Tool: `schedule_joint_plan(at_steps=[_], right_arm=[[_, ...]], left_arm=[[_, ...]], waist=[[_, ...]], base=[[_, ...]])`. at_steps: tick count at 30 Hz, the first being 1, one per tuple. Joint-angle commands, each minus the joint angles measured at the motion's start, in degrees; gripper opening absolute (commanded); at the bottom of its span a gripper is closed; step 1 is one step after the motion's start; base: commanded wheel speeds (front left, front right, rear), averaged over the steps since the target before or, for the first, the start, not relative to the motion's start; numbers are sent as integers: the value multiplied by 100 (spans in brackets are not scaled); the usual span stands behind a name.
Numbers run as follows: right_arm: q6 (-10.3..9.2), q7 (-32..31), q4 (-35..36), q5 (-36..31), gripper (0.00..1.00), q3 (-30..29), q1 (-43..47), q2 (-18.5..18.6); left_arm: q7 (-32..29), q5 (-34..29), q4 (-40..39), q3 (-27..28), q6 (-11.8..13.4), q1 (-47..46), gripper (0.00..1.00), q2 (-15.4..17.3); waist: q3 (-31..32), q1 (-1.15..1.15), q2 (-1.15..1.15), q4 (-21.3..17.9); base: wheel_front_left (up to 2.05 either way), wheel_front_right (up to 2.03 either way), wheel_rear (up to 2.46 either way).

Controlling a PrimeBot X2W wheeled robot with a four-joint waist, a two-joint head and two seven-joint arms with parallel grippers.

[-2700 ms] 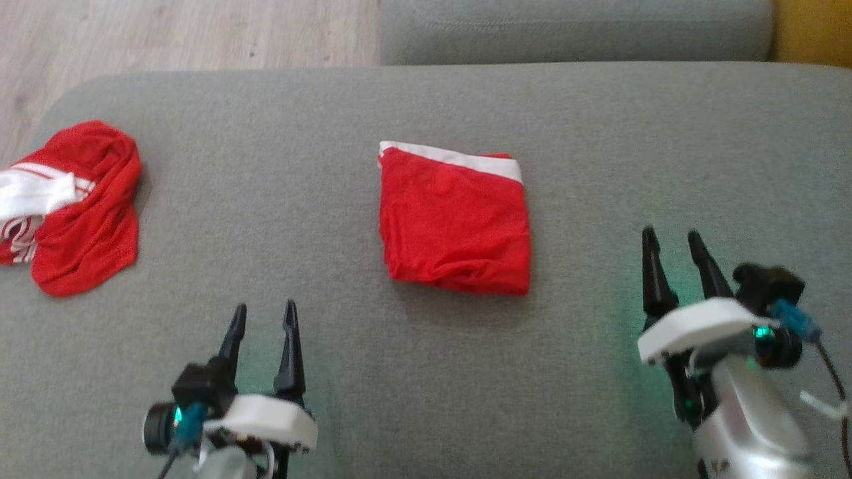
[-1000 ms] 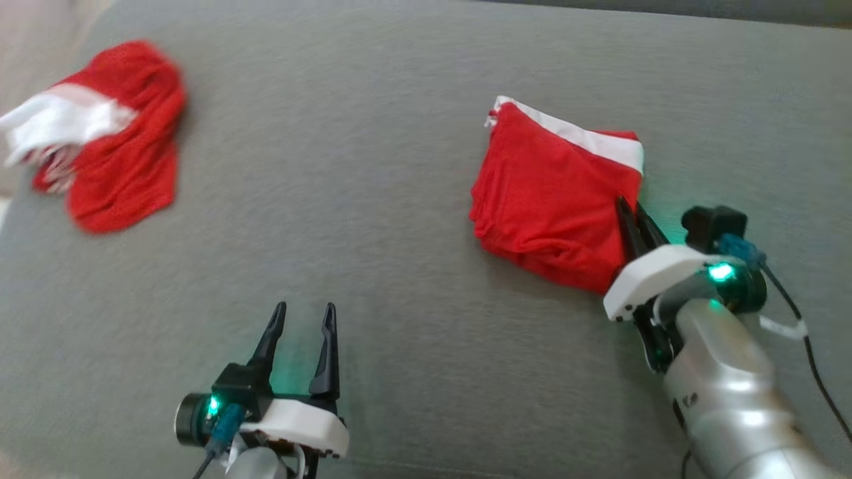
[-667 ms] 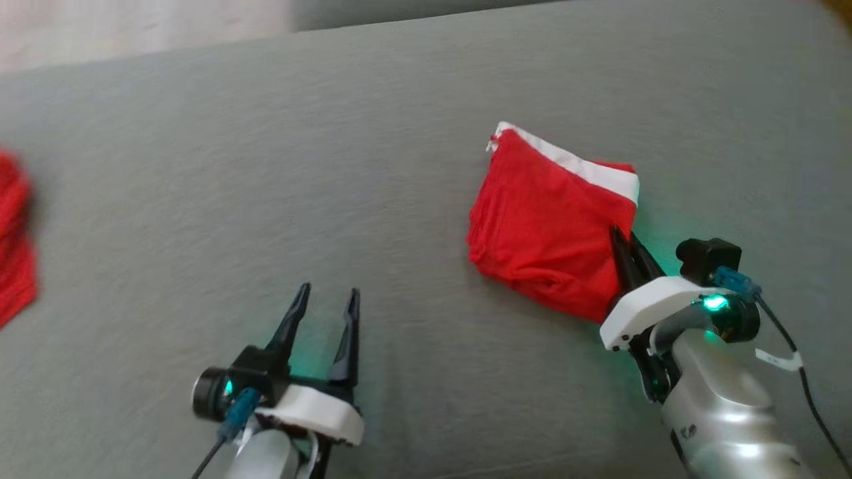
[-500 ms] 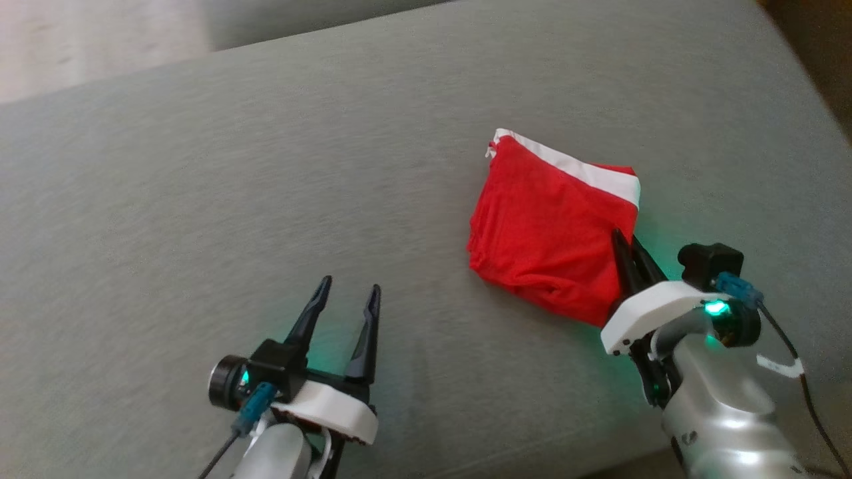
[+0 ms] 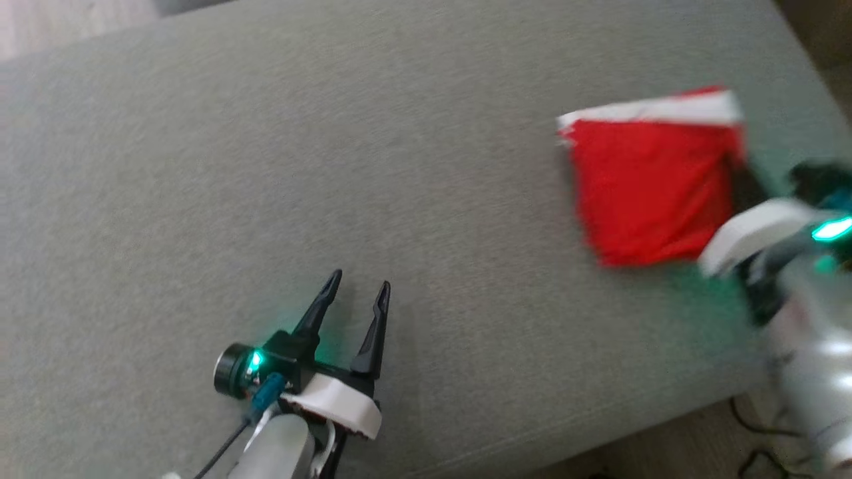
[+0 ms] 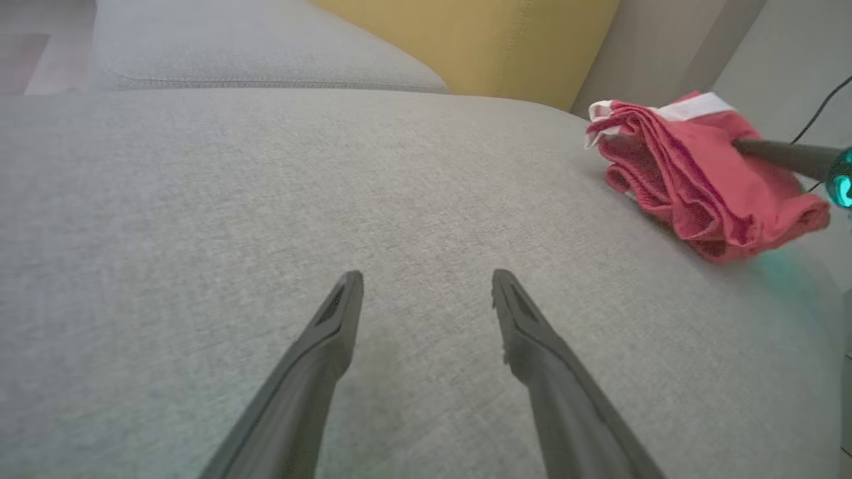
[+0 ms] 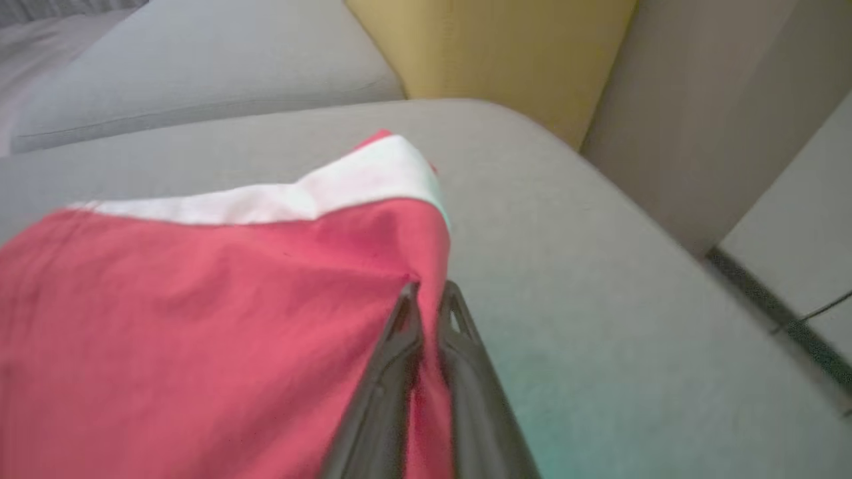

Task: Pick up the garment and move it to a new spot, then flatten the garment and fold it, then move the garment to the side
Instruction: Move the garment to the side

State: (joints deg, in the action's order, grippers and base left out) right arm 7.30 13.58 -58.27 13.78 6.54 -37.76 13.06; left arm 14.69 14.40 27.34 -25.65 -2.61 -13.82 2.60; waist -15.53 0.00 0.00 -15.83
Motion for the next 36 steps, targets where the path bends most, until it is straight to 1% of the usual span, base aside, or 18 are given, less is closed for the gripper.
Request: schedule_joint_plan(at_steps=[1, 8, 13, 15, 16, 17, 18, 20, 23, 26, 28, 31, 36], right_arm=[[19, -1, 51, -103, 0, 47, -229, 219], [19, -273, -542, -566, 0, -254, -963, 1192], [19, -331, -894, -883, 0, -742, -1420, 1709], [19, -306, -998, -1059, 0, -947, -1541, 1863], [19, -266, -1033, -1130, 22, -1077, -1599, 1923], [19, -199, -1040, -1187, 67, -1220, -1659, 1952], [19, -128, -1030, -1245, 100, -1363, -1707, 1937], [19, -37, -1003, -1394, 100, -1561, -1765, 1833], [19, 80, -809, -1619, 100, -1817, -1807, 1567], [19, 131, -465, -1723, 100, -1962, -1761, 1075], [19, 137, 16, -1692, 100, -1950, -1631, 666], [19, 139, 760, -1583, 100, -1752, -1200, 114], [19, 140, 1686, -1157, 100, -1483, -291, -594]], left_arm=[[30, -52, -155, 178, -29, -209, 100, 28], [30, -106, -186, 201, -41, -292, 100, 28], [30, -120, -233, 175, -29, -392, 100, 28], [30, -129, -249, 182, -24, -429, 100, 28], [30, -135, -254, 191, -20, -446, 100, 28], [30, -138, -258, 201, -18, -464, 100, 28], [30, -142, -258, 215, -18, -478, 100, 28], [30, -144, -254, 254, -4, -500, 100, 28], [30, -130, -244, 325, 30, -509, 100, 28], [30, -121, -238, 403, 93, -496, 100, 28], [30, -104, -248, 475, 148, -466, 100, 28], [30, -73, -274, 608, 236, -396, 100, 28], [30, -69, -277, 817, 349, -236, 100, 28]], waist=[[-180, 0, 0, 232], [-529, 0, 0, 706], [-693, 0, 0, 921], [-740, 0, 0, 966], [-758, 0, 0, 982], [-777, 0, 0, 991], [-785, 0, 0, 994], [-796, 0, 0, 990], [-755, 0, 0, 956], [-643, 0, 0, 940], [-544, 0, 0, 939], [-357, 0, 0, 968], [-33, 0, 0, 1105]], base=[[0, 0, 0], [0, 0, 0], [0, 0, 0], [0, 0, 0], [0, 0, 0], [0, 0, 0], [0, 0, 0], [0, 0, 0], [0, 0, 0], [0, 0, 0], [0, 0, 0], [0, 0, 0], [0, 0, 0]])
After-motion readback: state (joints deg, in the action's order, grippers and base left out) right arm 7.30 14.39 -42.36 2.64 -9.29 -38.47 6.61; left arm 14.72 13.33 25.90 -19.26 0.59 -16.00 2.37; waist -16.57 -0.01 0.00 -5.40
